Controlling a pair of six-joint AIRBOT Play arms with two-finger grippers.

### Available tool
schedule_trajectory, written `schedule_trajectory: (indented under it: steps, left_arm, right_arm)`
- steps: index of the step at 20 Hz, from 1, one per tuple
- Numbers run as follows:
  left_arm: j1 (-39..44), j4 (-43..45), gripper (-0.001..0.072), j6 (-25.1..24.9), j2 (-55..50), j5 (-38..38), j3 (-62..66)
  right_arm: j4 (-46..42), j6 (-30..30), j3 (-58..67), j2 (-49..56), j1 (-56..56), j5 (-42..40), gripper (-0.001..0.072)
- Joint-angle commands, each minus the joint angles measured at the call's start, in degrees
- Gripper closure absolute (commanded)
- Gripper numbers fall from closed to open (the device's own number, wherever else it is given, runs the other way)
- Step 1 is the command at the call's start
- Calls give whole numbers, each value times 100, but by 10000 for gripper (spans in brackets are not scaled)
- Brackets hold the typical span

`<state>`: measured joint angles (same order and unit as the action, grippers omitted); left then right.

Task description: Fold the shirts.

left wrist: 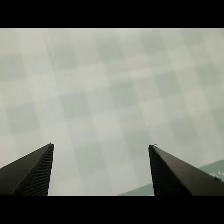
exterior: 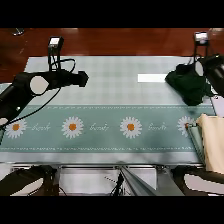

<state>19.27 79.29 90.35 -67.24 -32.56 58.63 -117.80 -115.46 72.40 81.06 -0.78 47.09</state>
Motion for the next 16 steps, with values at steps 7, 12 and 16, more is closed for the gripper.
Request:
schedule_trajectory:
  steps: [7,12,16]
  left_arm:
    - [-125,59,6,-382,-334,39,-2]
    - [-802,70,7,-505,-238,-1676,111]
    - [-1661,68,8,-761,579,-3180,98]
  right_arm:
    - [2404,680,105,1388,2041,-48,102]
    - [3856,2103,782,1290,2017,616,678]
    - [4806,3045,2472,177,1714,732,678]
